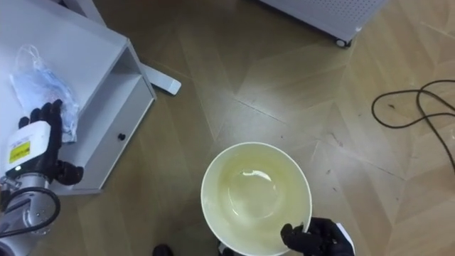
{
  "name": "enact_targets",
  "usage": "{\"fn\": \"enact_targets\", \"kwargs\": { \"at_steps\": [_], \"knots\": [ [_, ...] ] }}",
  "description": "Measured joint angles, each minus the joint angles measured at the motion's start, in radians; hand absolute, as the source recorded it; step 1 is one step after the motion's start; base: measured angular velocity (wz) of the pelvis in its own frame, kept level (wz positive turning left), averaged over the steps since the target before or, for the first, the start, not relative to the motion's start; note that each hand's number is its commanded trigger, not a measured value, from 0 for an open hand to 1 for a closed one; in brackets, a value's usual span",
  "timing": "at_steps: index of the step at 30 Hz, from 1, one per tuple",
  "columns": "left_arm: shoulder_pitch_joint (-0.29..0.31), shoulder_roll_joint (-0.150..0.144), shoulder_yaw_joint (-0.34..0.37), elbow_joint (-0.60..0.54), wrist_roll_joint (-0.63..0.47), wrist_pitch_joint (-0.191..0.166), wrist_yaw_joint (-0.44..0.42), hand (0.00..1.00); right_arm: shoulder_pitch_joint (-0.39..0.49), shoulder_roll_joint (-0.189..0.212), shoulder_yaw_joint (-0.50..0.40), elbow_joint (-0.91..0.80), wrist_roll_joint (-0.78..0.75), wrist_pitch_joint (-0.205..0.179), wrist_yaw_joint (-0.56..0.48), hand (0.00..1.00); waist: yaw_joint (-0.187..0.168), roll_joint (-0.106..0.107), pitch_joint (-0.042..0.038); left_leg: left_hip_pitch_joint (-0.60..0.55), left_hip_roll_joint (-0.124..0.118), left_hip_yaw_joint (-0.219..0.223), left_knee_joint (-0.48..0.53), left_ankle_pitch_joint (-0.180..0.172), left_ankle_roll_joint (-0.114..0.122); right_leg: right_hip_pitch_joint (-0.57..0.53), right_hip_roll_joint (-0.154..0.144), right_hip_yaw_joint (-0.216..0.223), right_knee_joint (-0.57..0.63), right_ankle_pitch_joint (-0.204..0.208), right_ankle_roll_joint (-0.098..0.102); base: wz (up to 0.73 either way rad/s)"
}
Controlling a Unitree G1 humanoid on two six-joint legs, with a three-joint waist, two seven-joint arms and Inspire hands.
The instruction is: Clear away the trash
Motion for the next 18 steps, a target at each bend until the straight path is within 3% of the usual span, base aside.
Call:
{"fn": "enact_targets", "kwargs": {
  "at_steps": [5,6,7,8,18],
  "knots": [
    [-0.034,-0.001,-0.009,0.002,0.024,0.036,-0.035,0.0,0.0,-0.003,0.0,-0.016,0.023,0.015,0.004,1.0,0.0,0.001,0.0006,0.003,0.0,0.002,-0.004,0.0,0.0,0.001,-0.006,0.0,-0.002,0.0,0.0,0.0],
    [-0.035,-0.001,-0.014,0.002,0.024,0.04,-0.041,0.08,0.0,-0.003,0.0,-0.017,0.023,0.018,0.004,1.0,0.0,0.001,0.0007,0.004,0.0,0.002,-0.004,0.0,0.0,0.001,-0.006,0.0,-0.002,0.0,0.0,0.0],
    [-0.036,-0.002,-0.022,0.002,0.026,0.05,-0.052,0.67,0.0,-0.003,0.0,-0.017,0.023,0.019,0.004,1.0,-0.001,0.001,0.0007,0.006,0.0,0.003,-0.006,0.0,0.0,0.002,-0.007,0.0,-0.002,0.0,0.0,0.0],
    [-0.036,-0.002,-0.022,0.003,0.026,0.056,-0.064,1.0,0.0,-0.003,0.0,-0.018,0.023,0.02,0.004,1.0,-0.001,0.001,0.0008,0.009,0.0,0.005,-0.008,0.0,0.0,0.004,-0.008,0.0,-0.001,-0.002,-0.001,0.0],
    [-0.081,0.018,-0.018,-0.001,0.023,0.086,-0.066,1.0,-0.002,-0.005,0.012,-0.027,0.021,0.037,-0.029,1.0,0.001,0.0,0.001,0.028,-0.002,0.006,-0.015,0.0,0.0,0.019,-0.012,-0.002,0.0,-0.007,-0.004,0.0]
  ]
}}
